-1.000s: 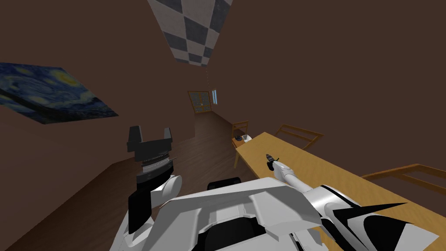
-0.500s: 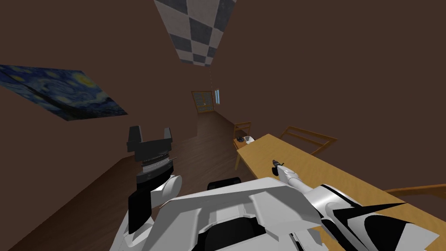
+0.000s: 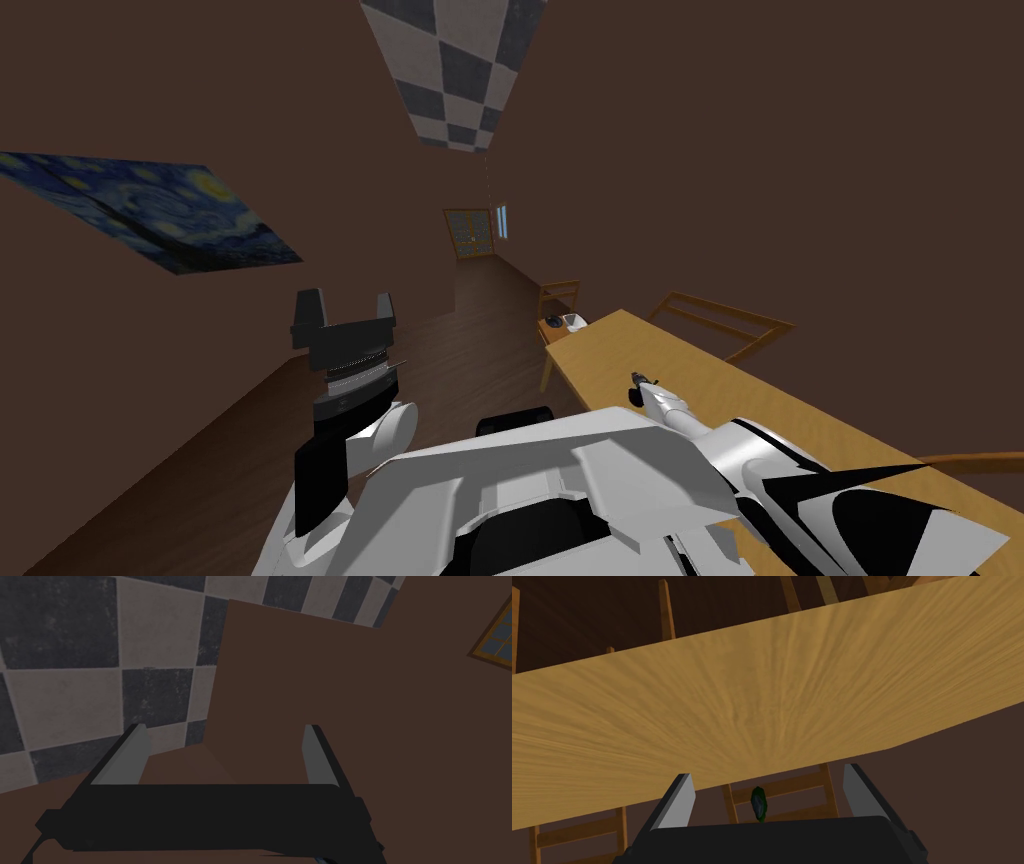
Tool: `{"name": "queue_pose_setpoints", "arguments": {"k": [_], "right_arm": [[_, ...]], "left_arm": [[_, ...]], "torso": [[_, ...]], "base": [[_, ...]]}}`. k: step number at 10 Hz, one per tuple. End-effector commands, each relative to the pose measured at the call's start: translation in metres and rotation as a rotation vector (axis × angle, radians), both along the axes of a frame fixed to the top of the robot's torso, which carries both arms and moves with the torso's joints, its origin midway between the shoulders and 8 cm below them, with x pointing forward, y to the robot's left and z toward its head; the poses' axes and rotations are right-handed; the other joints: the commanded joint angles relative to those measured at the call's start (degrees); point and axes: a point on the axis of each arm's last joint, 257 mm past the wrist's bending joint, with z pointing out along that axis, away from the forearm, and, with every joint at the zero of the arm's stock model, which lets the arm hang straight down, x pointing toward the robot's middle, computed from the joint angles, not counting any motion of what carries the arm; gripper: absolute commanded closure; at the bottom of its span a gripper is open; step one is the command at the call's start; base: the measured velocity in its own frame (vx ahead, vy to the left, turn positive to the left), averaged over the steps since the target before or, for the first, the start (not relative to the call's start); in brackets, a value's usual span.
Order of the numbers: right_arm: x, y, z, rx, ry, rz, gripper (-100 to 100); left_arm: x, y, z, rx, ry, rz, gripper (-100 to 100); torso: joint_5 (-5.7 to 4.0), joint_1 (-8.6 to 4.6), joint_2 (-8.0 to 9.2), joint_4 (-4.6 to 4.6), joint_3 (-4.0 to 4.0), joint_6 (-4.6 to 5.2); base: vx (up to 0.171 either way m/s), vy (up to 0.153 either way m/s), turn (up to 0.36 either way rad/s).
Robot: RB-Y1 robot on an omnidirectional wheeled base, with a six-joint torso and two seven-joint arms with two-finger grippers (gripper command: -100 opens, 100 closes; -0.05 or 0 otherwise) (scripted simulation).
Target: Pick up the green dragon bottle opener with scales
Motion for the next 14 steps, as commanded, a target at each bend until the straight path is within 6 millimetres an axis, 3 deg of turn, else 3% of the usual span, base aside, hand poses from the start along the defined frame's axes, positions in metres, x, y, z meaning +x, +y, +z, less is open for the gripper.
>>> {"name": "queue_pose_setpoints", "arguments": {"k": [1,2,4,7,8,9,14], "right_arm": [[-0.009,-0.002,-0.003,-0.007,0.020,-0.006,-100],[-0.009,-0.002,-0.003,-0.007,0.020,-0.006,-100],[-0.034,-0.008,-0.008,-0.030,0.086,-0.019,-100],[-0.036,-0.008,-0.008,-0.030,0.092,-0.021,-100],[-0.037,-0.008,-0.008,-0.032,0.094,-0.021,0],[-0.039,0.001,-0.015,-0.026,0.096,-0.015,-100],[-0.040,0.011,-0.019,-0.021,0.093,-0.008,-100]], "left_arm": [[0.000,0.000,0.000,0.000,0.000,0.000,0],[0.000,0.000,0.000,0.000,0.000,0.000,0],[0.000,0.000,0.000,0.000,0.000,0.000,0],[0.000,0.000,0.000,0.000,0.000,0.000,0],[0.000,0.000,0.000,0.000,0.000,0.000,0],[0.000,0.000,0.000,0.000,0.000,0.000,0],[0.000,0.000,0.000,0.000,0.000,0.000,0]], "torso": [[0.00,0.00,0.00,0.00,0.00,0.00],[0.00,0.00,0.01,0.00,0.00,0.02],[0.00,0.01,0.04,0.01,0.02,0.00],[-0.01,-0.02,-0.03,-0.01,-0.02,0.01],[0.00,0.03,0.03,0.00,0.01,0.02],[0.01,0.06,0.08,0.01,0.04,0.02],[0.00,0.00,0.07,0.01,0.04,0.02]], "base": [[0.028,-0.020,0.029],[0.011,-0.012,-0.015],[0.033,-0.025,0.093],[0.029,-0.023,0.026],[0.000,0.000,0.000],[0.016,-0.031,0.006],[0.011,-0.025,0.002]]}}
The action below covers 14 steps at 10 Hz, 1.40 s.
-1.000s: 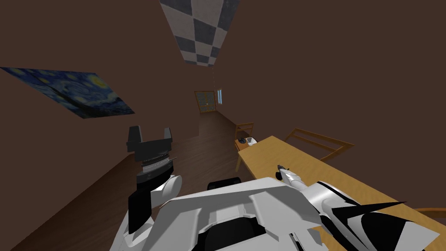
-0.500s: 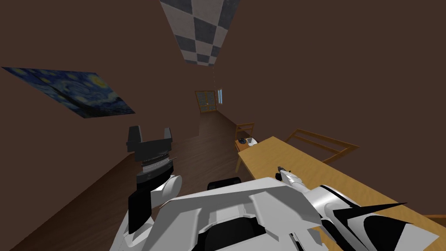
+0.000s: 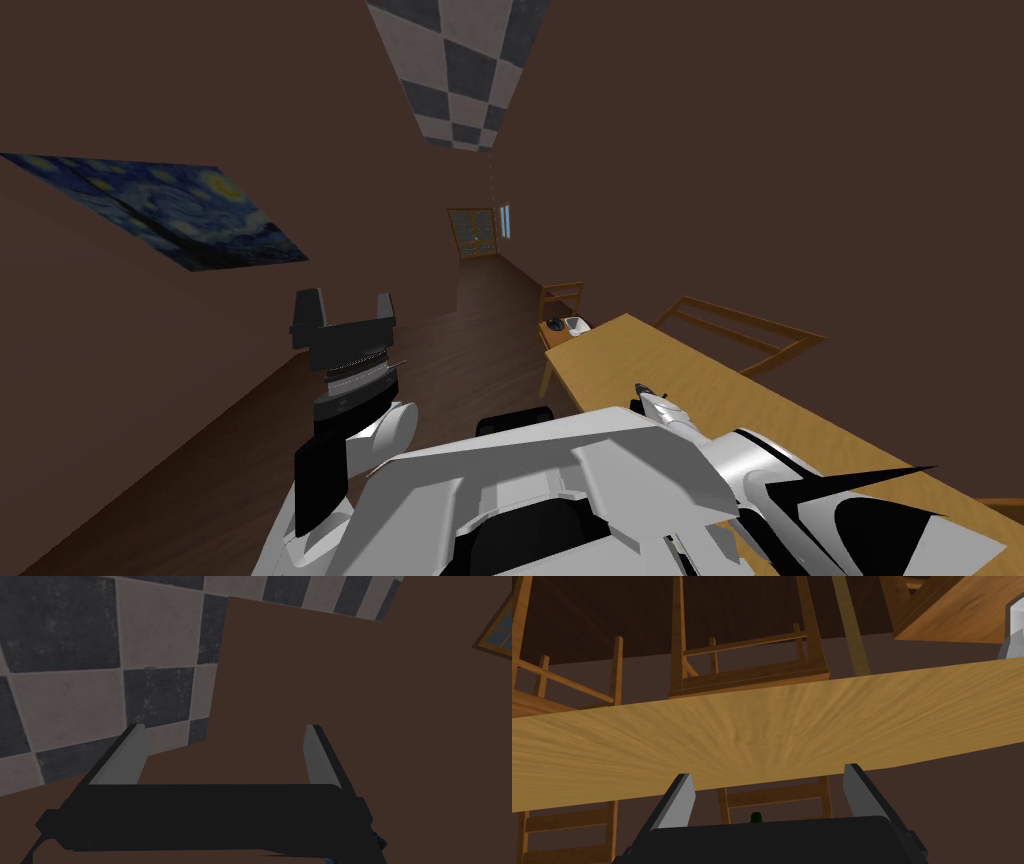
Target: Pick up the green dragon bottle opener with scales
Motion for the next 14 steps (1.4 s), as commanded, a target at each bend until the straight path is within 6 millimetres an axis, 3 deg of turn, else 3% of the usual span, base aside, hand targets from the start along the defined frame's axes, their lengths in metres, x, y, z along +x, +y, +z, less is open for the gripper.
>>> {"name": "queue_pose_setpoints", "arguments": {"k": [1,4,5,6,7,9,11,14], "right_arm": [[-0.006,0.009,-0.005,0.001,0.008,0.003,-100],[-0.005,0.017,-0.007,0.004,0.001,0.008,-100],[-0.023,0.022,-0.012,0.006,0.019,-0.012,-100],[-0.009,0.024,-0.009,0.004,0.001,0.008,-100],[-0.009,0.024,-0.008,0.004,0.000,0.008,-100],[-0.029,0.034,-0.013,0.001,0.023,-0.008,-100],[-0.017,0.035,-0.009,0.001,-0.001,0.004,-100],[-0.031,0.042,-0.007,-0.008,0.009,-0.012,-100]], "left_arm": [[0.000,0.000,0.000,0.000,0.000,0.000,0],[0.000,0.000,0.000,0.000,0.000,0.000,0],[0.000,0.000,0.000,0.000,0.000,0.000,0],[0.000,0.000,0.000,0.000,0.000,0.000,0],[0.000,0.000,0.000,0.000,0.000,0.000,0],[0.000,0.000,0.000,0.000,0.000,0.000,0],[0.000,0.000,0.000,0.000,0.000,0.000,0],[0.000,0.000,0.000,0.000,0.000,0.000,0]], "torso": [[0.00,0.00,0.00,0.00,0.00,0.00],[-0.01,-0.05,-0.03,-0.01,-0.02,0.00],[-0.01,-0.03,-0.04,-0.01,-0.02,-0.01],[-0.02,-0.07,0.00,-0.01,-0.01,0.02],[-0.02,-0.05,0.00,0.00,0.00,0.00],[0.00,0.01,0.00,0.00,0.00,0.01],[-0.03,-0.09,0.00,0.00,0.00,0.00],[0.00,0.00,-0.02,-0.01,-0.01,0.00]], "base": [[0.020,-0.049,0.005],[0.022,-0.043,0.003],[0.016,-0.048,0.011],[0.014,-0.041,-0.002],[0.008,-0.016,0.002],[0.022,-0.045,0.006],[0.013,-0.040,0.002],[0.021,-0.037,0.004]]}}
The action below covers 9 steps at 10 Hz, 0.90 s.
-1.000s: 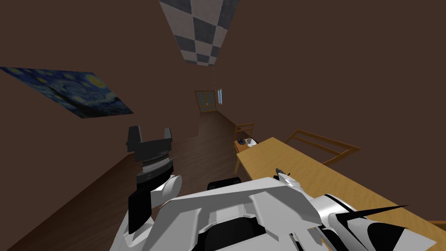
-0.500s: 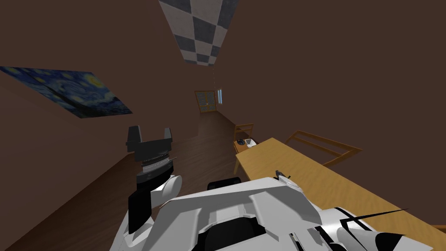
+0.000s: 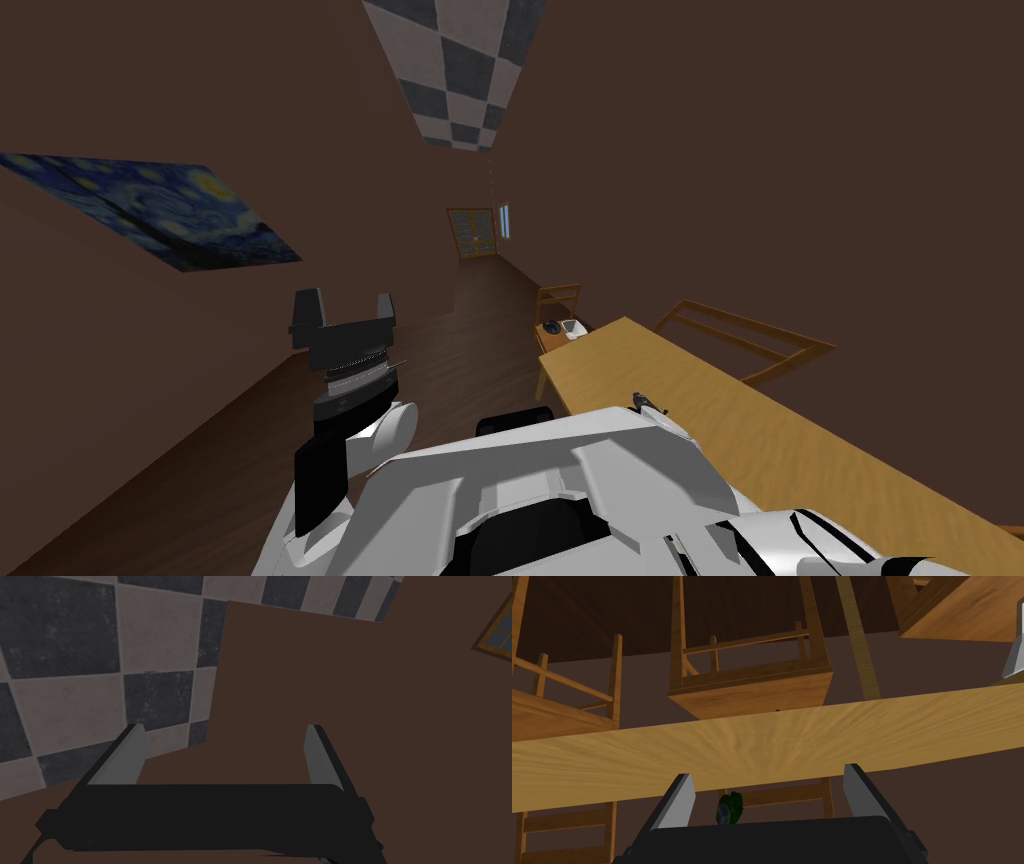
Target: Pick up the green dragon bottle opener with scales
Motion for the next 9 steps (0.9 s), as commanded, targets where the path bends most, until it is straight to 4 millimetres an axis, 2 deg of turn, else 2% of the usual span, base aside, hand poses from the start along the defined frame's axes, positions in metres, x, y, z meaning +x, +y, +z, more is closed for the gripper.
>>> {"name": "queue_pose_setpoints", "arguments": {"k": [1,2,3,4,8,9], "right_arm": [[-0.019,0.003,0.000,-0.010,0.024,-0.018,-100],[-0.007,0.004,0.005,-0.012,0.000,-0.009,-100],[-0.010,0.004,0.002,-0.010,0.007,-0.012,-100],[-0.010,0.004,0.003,-0.011,0.008,-0.010,100],[-0.011,0.004,0.002,-0.012,0.011,-0.009,100],[-0.011,0.004,0.002,-0.012,0.011,-0.009,0]], "left_arm": [[0.000,0.000,0.000,0.000,0.000,0.000,0],[0.000,0.000,0.000,0.000,0.000,0.000,0],[0.000,0.000,0.000,0.000,0.000,0.000,0],[0.000,0.000,0.000,0.000,0.000,0.000,0],[0.000,0.000,0.000,0.000,0.000,0.000,0],[0.000,0.000,0.000,0.000,0.000,0.000,0]], "torso": [[0.00,0.00,0.00,0.00,0.00,0.00],[-0.02,-0.07,-0.03,-0.01,-0.02,0.00],[-0.01,-0.03,-0.03,0.00,-0.01,-0.01],[0.01,0.07,0.02,0.00,0.01,-0.01],[0.04,0.18,0.10,0.07,0.08,0.02],[0.05,0.19,0.11,0.07,0.09,0.02]], "base": [[0.035,-0.069,0.008],[0.025,-0.052,0.002],[0.007,-0.019,0.003],[0.000,0.000,0.000],[-0.001,-0.001,0.002],[0.000,0.000,0.000]]}}
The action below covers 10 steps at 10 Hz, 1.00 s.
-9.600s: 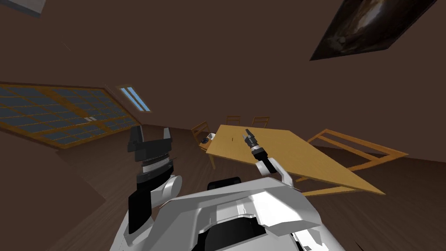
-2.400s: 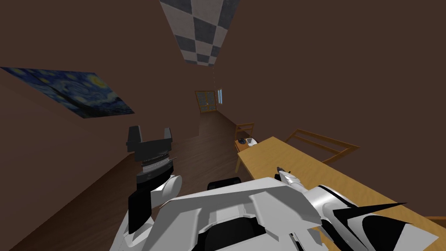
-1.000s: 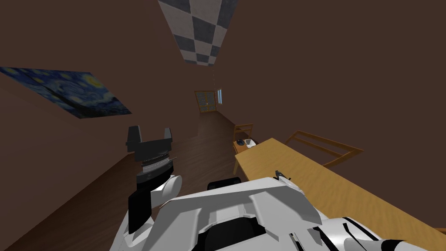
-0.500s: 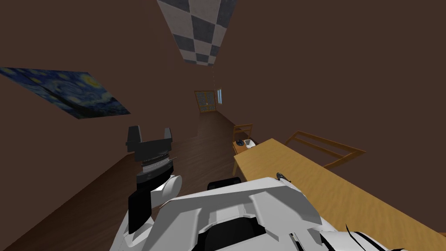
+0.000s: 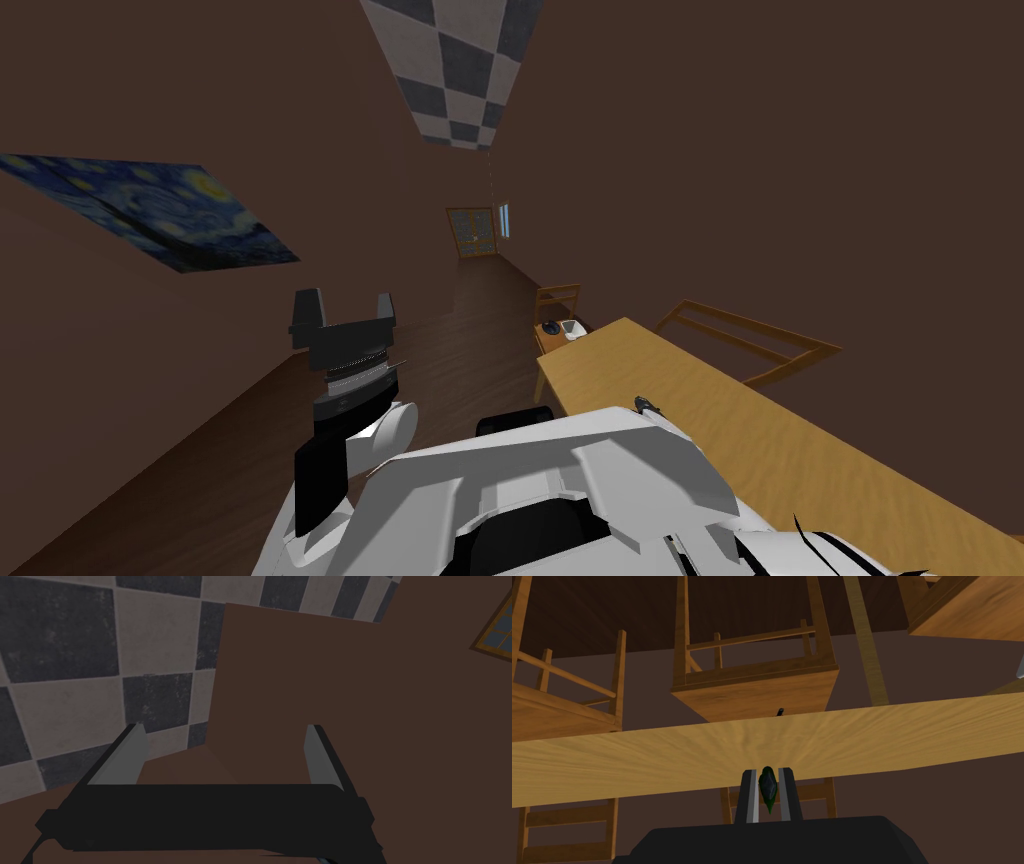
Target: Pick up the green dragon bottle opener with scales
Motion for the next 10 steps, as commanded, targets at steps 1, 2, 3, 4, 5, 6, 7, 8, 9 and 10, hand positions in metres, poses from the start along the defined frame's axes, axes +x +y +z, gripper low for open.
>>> {"name": "queue_pose_setpoints", "arguments": {"k": [1,2,3,4,5,6,7,8,9,10], "right_arm": [[0.011,-0.002,0.000,0.007,-0.014,0.009,100],[0.024,-0.004,0.000,0.011,-0.029,0.024,100],[0.031,-0.008,0.000,0.016,-0.034,0.031,100],[0.021,-0.010,-0.004,0.016,-0.015,0.020,100],[0.021,-0.010,-0.004,0.016,-0.015,0.020,100],[0.032,-0.014,-0.002,0.019,-0.027,0.030,100],[0.025,-0.015,-0.004,0.019,-0.015,0.024,100],[0.038,-0.019,-0.001,0.020,-0.030,0.034,100],[0.029,-0.021,-0.004,0.020,-0.014,0.025,100],[0.037,-0.027,-0.001,0.020,-0.022,0.030,100]], "left_arm": [[0.000,0.000,0.000,0.000,0.000,0.000,0],[0.000,0.000,0.000,0.000,0.000,0.000,0],[0.000,0.000,0.000,0.000,0.000,0.000,0],[0.000,0.000,0.000,0.000,0.000,0.000,0],[0.000,0.000,0.000,0.000,0.000,0.000,0],[0.000,0.000,0.000,0.000,0.000,0.000,0],[0.000,0.000,0.000,0.000,0.000,0.000,0],[0.000,0.000,0.000,0.000,0.000,0.000,0],[0.000,0.000,0.000,0.000,0.000,0.000,0],[0.000,0.000,0.000,0.000,0.000,0.000,0]], "torso": [[0.00,0.00,0.00,0.00,0.00,0.00],[0.01,0.11,0.04,0.02,0.03,-0.03],[0.02,0.25,0.08,0.04,0.05,-0.06],[0.00,0.34,0.11,0.04,0.07,-0.07],[-0.04,0.26,0.09,0.01,0.05,-0.03],[-0.06,0.12,0.05,-0.01,0.02,-0.01],[-0.06,0.10,0.04,0.01,0.02,-0.05],[-0.07,0.09,0.03,-0.01,0.01,-0.03],[-0.06,0.14,0.01,0.01,0.01,-0.07],[-0.06,0.13,0.04,-0.01,0.01,-0.03]], "base": [[-0.020,0.037,-0.014],[-0.040,0.078,-0.014],[-0.043,0.089,-0.006],[-0.023,0.062,0.005],[-0.006,0.026,-0.001],[-0.015,0.030,-0.014],[-0.014,0.032,0.001],[-0.016,0.047,-0.008],[-0.018,0.039,0.006],[-0.027,0.045,-0.007]]}}
